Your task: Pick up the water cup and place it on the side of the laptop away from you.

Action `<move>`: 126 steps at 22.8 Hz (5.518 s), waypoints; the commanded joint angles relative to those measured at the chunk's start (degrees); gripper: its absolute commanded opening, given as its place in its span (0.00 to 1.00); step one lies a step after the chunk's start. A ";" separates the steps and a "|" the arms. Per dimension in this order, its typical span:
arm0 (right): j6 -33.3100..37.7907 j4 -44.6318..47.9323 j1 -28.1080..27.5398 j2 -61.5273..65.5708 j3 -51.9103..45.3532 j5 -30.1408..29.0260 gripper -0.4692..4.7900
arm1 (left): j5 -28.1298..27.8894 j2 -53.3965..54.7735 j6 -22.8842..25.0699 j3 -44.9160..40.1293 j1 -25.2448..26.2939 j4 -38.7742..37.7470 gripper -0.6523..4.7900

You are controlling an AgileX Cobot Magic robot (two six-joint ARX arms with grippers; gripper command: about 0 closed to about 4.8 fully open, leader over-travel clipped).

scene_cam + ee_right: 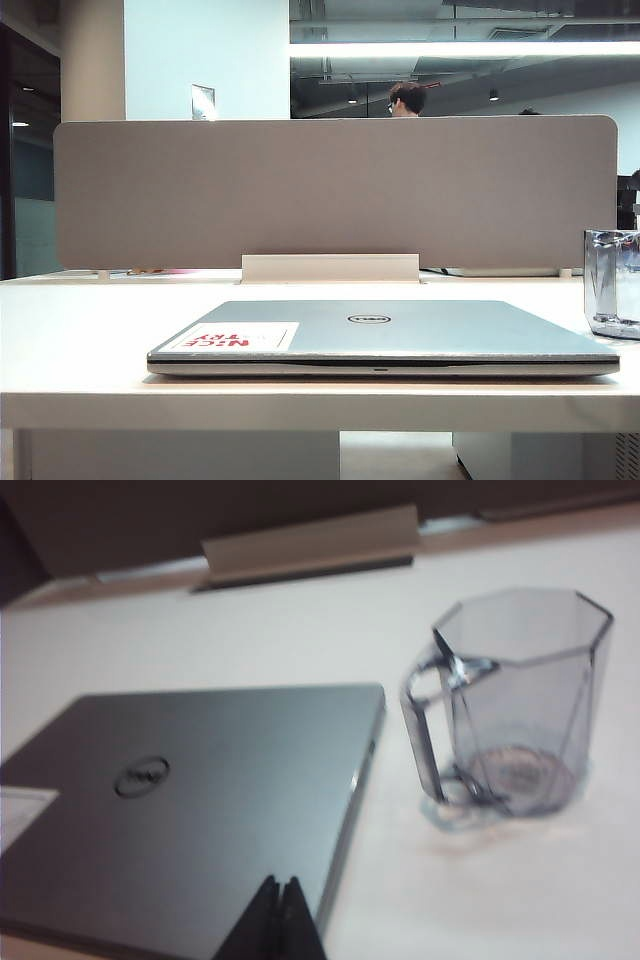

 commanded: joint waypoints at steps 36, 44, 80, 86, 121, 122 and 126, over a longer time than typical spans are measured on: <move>0.81 -1.20 14.01 72.96 45.20 19.87 0.07 | 0.04 0.07 -0.24 0.17 0.04 -0.39 0.11; 4.37 -4.31 14.23 82.01 50.31 21.79 0.07 | 0.04 0.07 -0.24 0.17 0.04 -0.37 0.11; 5.05 -17.53 13.31 83.27 50.51 42.45 0.07 | 0.09 0.07 -0.26 0.17 0.04 -0.31 0.11; 5.05 -19.76 10.54 82.01 50.51 44.89 0.07 | 0.24 0.07 -0.26 0.17 0.04 -0.33 0.11; -0.70 -17.90 -1.49 56.50 46.03 32.74 0.08 | 1.57 0.07 -0.26 0.17 0.04 -0.42 0.11; 0.28 -17.31 -1.49 54.86 44.26 32.74 0.08 | 1.62 0.07 -0.26 0.17 0.04 -0.42 0.11; 3.17 -14.08 -1.40 48.54 37.55 31.01 0.08 | 1.79 0.07 -0.28 0.17 0.02 -0.42 0.11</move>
